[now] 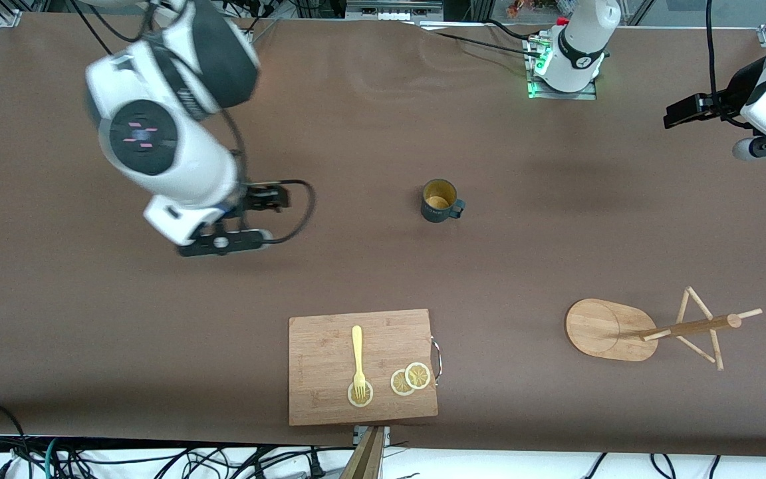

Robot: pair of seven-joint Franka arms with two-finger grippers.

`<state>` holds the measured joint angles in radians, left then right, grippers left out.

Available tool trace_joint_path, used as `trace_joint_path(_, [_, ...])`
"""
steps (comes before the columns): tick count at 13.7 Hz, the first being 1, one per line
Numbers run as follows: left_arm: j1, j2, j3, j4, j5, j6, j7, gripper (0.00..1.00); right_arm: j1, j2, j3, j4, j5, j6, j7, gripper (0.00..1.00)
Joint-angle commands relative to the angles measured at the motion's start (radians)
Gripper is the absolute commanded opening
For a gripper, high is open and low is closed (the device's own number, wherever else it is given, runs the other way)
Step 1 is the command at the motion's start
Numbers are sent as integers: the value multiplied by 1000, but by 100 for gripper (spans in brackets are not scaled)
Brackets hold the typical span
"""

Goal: Pass cup and hang on rack
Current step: 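Release the mug and withdraw the right gripper while the left gripper advances, then move the left gripper toward the teal mug handle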

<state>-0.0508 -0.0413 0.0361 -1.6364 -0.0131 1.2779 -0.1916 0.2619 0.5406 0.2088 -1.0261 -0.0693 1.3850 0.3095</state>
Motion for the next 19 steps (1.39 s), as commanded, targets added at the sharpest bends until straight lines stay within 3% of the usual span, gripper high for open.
trace_joint_path(1, [12,-37,-21,-43,13,12,24,100,-74,-59,-35,-19,-11,-72,-146,100])
trace_joint_path(2, [32,-66,-33,-96,10,59,46,100,-129,-85,-43,-19,-10,-110,-214,100])
trace_joint_path(5, [68,-233,-68,-418,10,369,116,100,-233,-168,-52,-41,-15,-127,-316,100])
trace_joint_path(6, [69,-244,-68,-475,10,442,136,100,-257,-218,-52,-92,-14,-133,-314,100])
trace_joint_path(8, [75,-244,-68,-557,8,567,153,100,-302,-295,-54,-159,-24,-138,-316,100])
trace_joint_path(11, [81,-235,-68,-672,7,743,197,100,-366,-372,-84,-178,-41,-133,-320,100])
trace_joint_path(14, [82,-215,-68,-779,5,923,305,100,-375,-402,-129,-267,-27,-127,-323,100])
trace_joint_path(16, [83,-183,-68,-816,-80,975,372,100,-388,-406,-132,-278,18,-115,-325,100])
trace_joint_path(19, [88,-117,-62,-849,-245,1035,633,100,-394,-413,-147,-281,40,-122,-375,100])
